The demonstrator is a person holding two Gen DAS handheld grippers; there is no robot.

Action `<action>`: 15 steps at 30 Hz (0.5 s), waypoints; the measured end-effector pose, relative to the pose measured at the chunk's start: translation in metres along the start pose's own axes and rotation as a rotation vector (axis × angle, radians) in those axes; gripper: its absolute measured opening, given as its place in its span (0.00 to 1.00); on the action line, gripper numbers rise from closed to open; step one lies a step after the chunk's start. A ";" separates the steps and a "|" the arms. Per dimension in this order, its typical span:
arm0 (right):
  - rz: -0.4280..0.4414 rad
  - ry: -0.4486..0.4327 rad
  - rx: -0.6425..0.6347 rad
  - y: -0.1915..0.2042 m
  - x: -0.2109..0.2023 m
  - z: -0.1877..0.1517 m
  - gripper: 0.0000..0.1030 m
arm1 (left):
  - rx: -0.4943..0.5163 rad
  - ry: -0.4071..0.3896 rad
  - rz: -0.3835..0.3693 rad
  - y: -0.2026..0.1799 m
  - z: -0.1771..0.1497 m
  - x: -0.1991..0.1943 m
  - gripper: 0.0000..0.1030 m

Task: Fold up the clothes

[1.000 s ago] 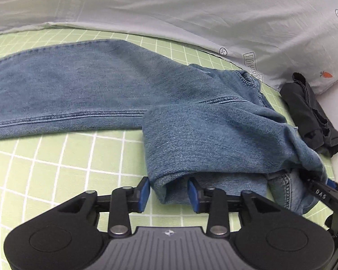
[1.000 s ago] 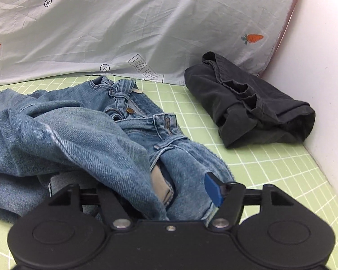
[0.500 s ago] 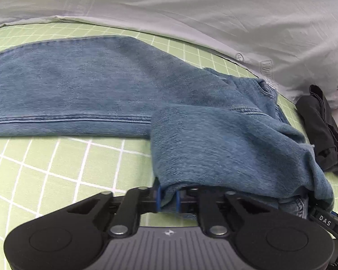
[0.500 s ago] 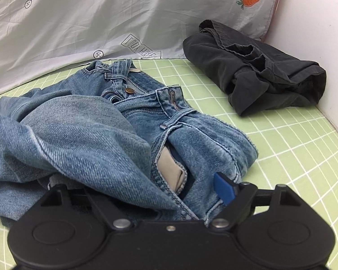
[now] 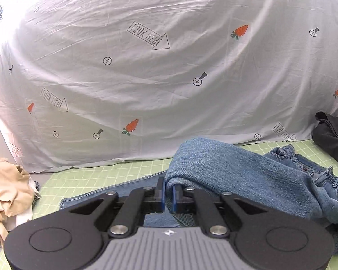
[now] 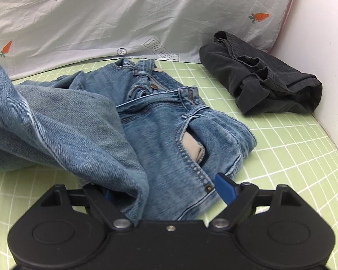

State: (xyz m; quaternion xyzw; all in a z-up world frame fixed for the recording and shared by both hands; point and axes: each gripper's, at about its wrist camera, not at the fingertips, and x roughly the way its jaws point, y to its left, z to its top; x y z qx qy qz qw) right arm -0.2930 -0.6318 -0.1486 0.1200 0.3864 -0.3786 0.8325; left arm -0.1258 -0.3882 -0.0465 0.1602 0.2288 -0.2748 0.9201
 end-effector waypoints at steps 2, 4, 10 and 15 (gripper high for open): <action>0.003 0.010 -0.025 0.011 -0.005 -0.006 0.83 | -0.014 0.066 -0.007 0.011 -0.014 0.001 0.08; 0.006 0.023 -0.026 0.018 -0.008 -0.009 0.83 | -0.116 0.234 -0.075 0.031 -0.039 0.015 0.14; 0.000 0.026 -0.025 0.034 -0.025 -0.014 0.83 | -0.442 0.418 -0.163 0.098 -0.089 0.014 0.19; -0.032 -0.009 0.013 0.048 -0.041 -0.010 0.82 | -0.613 0.332 -0.180 0.149 -0.086 0.004 0.29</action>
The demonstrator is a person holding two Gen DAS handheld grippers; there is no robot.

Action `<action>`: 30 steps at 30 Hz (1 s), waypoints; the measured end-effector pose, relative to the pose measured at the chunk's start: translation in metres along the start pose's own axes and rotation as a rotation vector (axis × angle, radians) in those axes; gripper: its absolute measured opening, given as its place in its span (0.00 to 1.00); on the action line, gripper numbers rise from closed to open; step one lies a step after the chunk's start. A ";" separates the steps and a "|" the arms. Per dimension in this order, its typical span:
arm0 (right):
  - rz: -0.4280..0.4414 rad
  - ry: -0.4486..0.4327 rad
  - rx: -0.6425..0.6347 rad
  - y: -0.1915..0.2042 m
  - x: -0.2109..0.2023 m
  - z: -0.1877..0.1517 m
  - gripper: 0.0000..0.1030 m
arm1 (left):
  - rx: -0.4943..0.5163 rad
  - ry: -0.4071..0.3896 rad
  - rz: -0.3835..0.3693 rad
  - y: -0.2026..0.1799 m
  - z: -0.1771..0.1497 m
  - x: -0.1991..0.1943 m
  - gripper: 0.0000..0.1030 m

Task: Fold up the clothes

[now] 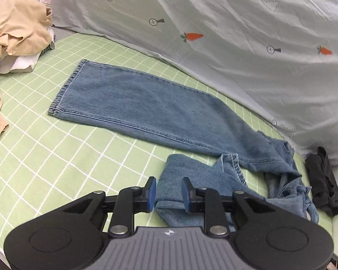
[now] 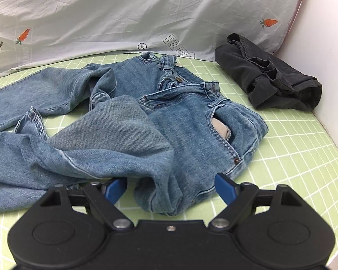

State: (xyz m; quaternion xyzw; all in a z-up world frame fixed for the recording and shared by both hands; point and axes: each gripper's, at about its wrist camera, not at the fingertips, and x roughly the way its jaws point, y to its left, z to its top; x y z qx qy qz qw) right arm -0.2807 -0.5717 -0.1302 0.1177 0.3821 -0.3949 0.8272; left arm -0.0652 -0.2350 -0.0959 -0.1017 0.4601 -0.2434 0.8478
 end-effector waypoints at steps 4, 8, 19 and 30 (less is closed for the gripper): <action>-0.004 -0.140 0.057 0.009 -0.021 0.012 0.82 | -0.007 0.032 -0.015 0.009 0.020 0.016 0.39; 0.017 -0.227 0.129 0.018 -0.029 0.026 0.83 | -0.026 0.115 -0.057 0.014 0.027 0.048 0.45; 0.054 0.012 0.116 0.025 0.032 0.024 0.83 | -0.088 0.252 -0.105 0.000 0.002 0.116 0.68; 0.119 0.062 0.097 0.018 0.046 0.023 0.82 | 0.117 0.023 -0.029 -0.044 0.023 0.081 0.17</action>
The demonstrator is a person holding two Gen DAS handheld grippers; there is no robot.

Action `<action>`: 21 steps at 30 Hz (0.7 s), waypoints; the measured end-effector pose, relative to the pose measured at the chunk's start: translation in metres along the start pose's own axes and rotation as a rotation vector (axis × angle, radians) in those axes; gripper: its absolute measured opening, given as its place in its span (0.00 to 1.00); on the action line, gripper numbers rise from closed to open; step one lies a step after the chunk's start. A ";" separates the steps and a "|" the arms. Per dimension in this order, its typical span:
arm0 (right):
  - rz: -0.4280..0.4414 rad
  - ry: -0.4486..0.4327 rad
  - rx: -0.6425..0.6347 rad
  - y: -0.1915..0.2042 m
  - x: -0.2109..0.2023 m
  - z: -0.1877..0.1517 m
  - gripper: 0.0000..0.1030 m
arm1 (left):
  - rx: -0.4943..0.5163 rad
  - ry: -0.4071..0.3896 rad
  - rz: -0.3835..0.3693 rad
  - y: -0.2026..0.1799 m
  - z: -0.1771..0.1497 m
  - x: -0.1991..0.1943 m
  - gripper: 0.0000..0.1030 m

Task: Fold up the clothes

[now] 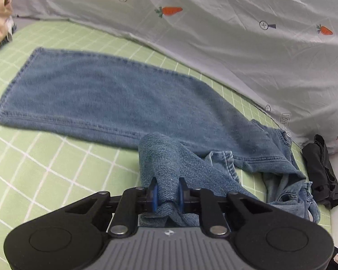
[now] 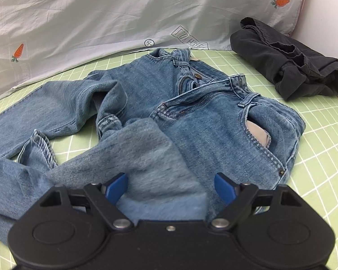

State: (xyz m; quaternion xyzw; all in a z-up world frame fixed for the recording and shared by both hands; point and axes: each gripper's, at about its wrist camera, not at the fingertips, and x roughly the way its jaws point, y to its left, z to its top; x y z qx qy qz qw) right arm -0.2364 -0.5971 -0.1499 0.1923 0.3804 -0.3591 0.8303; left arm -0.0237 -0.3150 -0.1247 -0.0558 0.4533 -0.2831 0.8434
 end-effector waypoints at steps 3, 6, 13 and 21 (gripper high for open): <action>0.017 -0.008 -0.007 0.004 -0.003 -0.001 0.82 | 0.078 -0.175 0.070 -0.008 0.031 -0.040 0.17; 0.029 0.005 0.006 0.006 0.000 -0.002 0.82 | 0.121 -0.294 0.079 -0.011 0.045 -0.075 0.17; -0.007 0.056 0.002 0.010 0.008 -0.008 0.82 | 0.207 -0.108 0.149 -0.007 -0.002 -0.065 0.20; 0.003 0.054 -0.009 0.003 0.003 -0.011 0.83 | -0.086 0.096 0.110 0.039 -0.046 -0.046 0.30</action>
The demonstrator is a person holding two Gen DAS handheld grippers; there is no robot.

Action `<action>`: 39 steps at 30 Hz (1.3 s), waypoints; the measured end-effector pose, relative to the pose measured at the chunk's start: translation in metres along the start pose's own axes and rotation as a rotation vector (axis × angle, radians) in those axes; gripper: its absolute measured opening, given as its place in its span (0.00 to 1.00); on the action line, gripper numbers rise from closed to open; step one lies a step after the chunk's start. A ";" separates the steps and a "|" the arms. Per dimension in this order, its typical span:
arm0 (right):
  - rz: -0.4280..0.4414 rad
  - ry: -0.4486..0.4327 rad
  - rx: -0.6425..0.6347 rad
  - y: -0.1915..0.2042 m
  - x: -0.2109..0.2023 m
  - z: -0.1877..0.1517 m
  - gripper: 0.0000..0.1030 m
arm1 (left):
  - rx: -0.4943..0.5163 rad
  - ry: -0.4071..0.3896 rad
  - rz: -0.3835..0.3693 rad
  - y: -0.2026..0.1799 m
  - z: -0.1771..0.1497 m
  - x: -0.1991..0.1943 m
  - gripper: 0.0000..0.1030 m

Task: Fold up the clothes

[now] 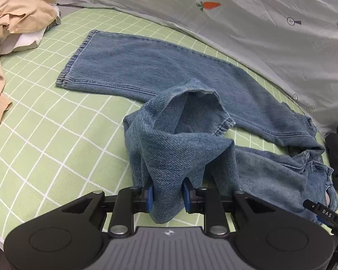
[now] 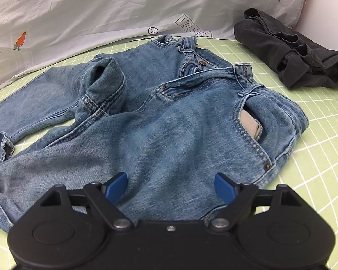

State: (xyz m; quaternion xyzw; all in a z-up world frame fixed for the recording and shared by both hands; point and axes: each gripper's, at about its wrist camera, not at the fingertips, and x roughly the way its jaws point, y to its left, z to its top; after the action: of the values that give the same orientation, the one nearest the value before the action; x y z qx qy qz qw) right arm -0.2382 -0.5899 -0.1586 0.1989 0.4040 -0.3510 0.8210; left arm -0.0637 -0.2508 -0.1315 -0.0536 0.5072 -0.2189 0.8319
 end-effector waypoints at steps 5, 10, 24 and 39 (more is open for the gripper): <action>-0.039 -0.052 0.021 -0.012 -0.014 0.005 0.83 | -0.032 -0.130 -0.087 0.003 0.021 -0.037 0.48; -0.115 -0.105 0.123 -0.040 -0.022 0.011 0.83 | 0.061 -0.220 -0.060 -0.008 0.047 -0.051 0.58; -0.184 -0.044 0.348 -0.100 0.006 0.018 0.83 | 0.286 -0.071 0.033 -0.040 0.089 0.034 0.61; -0.220 0.004 0.380 -0.118 0.054 0.056 0.75 | 0.417 0.185 0.198 -0.070 0.101 0.140 0.60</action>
State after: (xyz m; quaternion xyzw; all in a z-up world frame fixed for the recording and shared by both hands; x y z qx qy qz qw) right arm -0.2731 -0.7258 -0.1736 0.3056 0.3514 -0.5080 0.7246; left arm 0.0565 -0.3853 -0.1763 0.1893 0.5278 -0.2400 0.7924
